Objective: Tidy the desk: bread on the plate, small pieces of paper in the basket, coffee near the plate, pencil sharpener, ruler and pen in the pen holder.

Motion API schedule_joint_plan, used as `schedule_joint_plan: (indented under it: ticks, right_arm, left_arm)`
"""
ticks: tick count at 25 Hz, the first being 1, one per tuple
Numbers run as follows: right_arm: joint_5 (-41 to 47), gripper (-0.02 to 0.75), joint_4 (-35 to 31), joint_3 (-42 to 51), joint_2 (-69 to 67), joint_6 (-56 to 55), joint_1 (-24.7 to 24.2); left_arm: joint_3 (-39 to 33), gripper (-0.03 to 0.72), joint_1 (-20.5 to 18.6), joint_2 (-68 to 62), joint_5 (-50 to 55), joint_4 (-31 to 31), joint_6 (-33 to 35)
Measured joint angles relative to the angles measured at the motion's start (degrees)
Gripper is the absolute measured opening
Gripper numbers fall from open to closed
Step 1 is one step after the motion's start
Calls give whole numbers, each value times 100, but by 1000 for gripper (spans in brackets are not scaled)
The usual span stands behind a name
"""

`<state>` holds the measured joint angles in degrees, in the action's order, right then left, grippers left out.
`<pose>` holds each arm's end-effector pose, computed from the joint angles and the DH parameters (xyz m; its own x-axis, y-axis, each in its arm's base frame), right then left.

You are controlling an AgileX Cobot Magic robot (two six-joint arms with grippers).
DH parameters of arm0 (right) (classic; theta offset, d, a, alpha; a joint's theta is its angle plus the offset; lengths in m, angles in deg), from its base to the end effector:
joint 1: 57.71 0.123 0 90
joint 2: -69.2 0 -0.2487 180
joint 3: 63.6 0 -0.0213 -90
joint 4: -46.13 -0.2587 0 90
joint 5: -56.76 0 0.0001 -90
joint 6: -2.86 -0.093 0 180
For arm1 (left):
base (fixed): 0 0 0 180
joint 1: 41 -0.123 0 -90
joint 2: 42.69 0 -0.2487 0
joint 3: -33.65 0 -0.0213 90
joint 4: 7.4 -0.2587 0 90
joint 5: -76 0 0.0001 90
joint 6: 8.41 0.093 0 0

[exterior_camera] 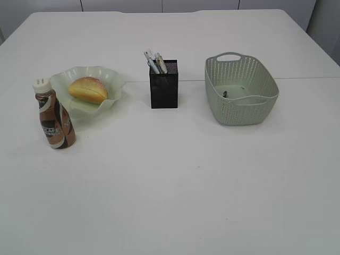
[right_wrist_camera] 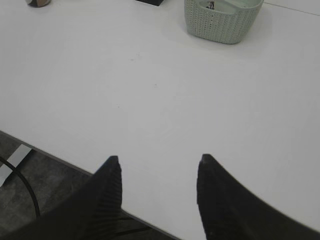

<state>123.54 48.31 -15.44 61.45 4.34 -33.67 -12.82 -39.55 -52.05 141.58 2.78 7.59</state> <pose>0.0324 0.0109 0.2689 -0.4771 -0.2575 -0.8403 -0.4001 0.9149 -0.0532 0.0349 -0.0159 0.2789 -0.4719 0.2131 -0.8555 0.2645 0.9599 0.0932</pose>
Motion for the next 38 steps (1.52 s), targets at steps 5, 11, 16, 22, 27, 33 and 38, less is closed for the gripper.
schedule_joint_plan:
  ticks: [5, 11, 16, 22, 27, 33, 38]
  right_arm:
    - [-9, 393, 0, 0, 0, 0, 0]
    - [-9, 393, 0, 0, 0, 0, -484]
    - [-9, 393, 11, 0, 0, 0, -1796]
    - [-9, 393, 11, 0, 0, 0, -2187]
    - [-9, 393, 11, 0, 0, 0, -2490]
    - [-12, 393, 11, 0, 0, 0, -2511]
    - [-12, 393, 11, 0, 0, 0, -2511]
  left_arm:
    - [0, 433, 0, 0, -5, 0, 0]
    - [0, 433, 0, 0, -14, 0, 9]
    - [0, 433, 0, 0, -14, 19, 9]
    - [0, 433, -145, 0, -14, 32, 9]
    - [0, 433, -355, 0, -14, 32, 9]
    - [0, 433, -358, 0, -14, 32, 9]
    - [0, 433, -368, 0, -18, 32, 9]
